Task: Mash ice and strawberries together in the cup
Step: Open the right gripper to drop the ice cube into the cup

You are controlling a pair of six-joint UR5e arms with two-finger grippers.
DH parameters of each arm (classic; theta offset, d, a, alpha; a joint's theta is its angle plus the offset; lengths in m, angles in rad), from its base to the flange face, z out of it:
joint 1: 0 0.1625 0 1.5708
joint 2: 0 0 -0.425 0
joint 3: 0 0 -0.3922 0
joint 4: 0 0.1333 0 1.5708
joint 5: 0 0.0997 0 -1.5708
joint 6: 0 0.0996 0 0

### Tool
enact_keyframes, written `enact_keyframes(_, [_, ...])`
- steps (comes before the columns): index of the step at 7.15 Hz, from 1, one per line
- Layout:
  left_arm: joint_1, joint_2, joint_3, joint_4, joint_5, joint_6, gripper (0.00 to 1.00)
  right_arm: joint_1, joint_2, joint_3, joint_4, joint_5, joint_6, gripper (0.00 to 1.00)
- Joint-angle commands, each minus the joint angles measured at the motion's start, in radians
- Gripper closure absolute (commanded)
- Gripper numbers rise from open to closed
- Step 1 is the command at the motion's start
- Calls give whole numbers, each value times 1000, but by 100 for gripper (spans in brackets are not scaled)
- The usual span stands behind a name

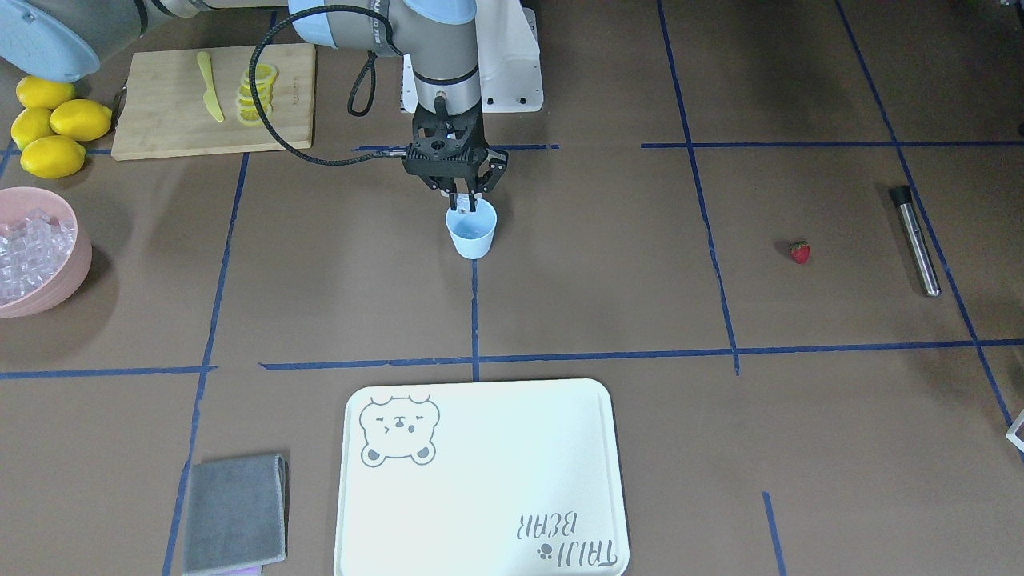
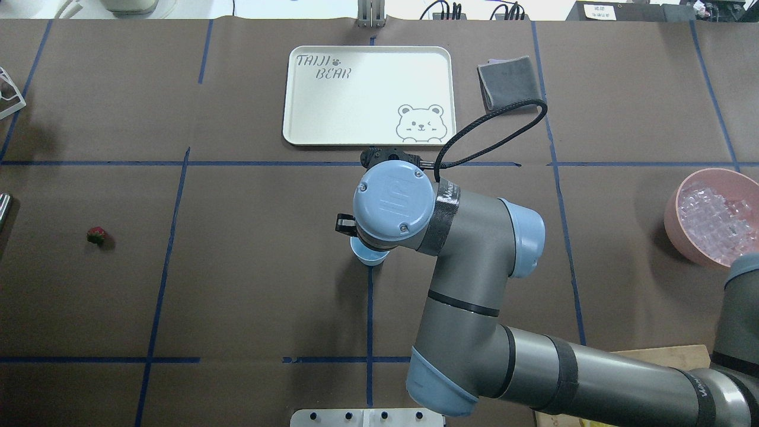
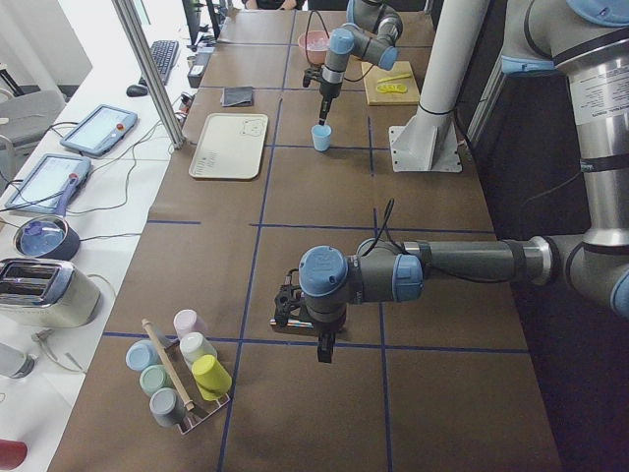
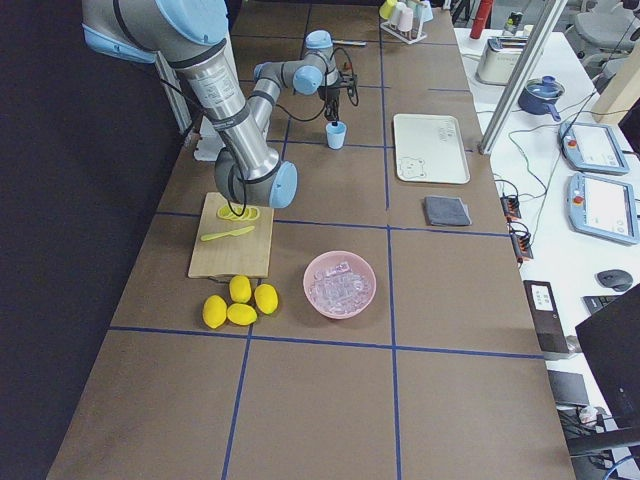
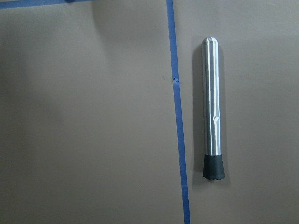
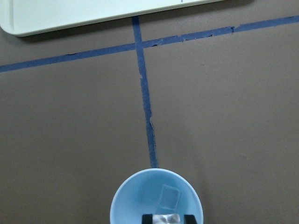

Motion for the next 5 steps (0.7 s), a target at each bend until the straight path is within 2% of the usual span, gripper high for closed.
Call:
enact_keyframes(1, [0,0,-1,-1,0,0,0,-24,-3,-12,1,-15,-5,1])
enact_keyframes(5, [0,0,2,-1,0,0,0,-1,-8,5,-1,-1,-60,0])
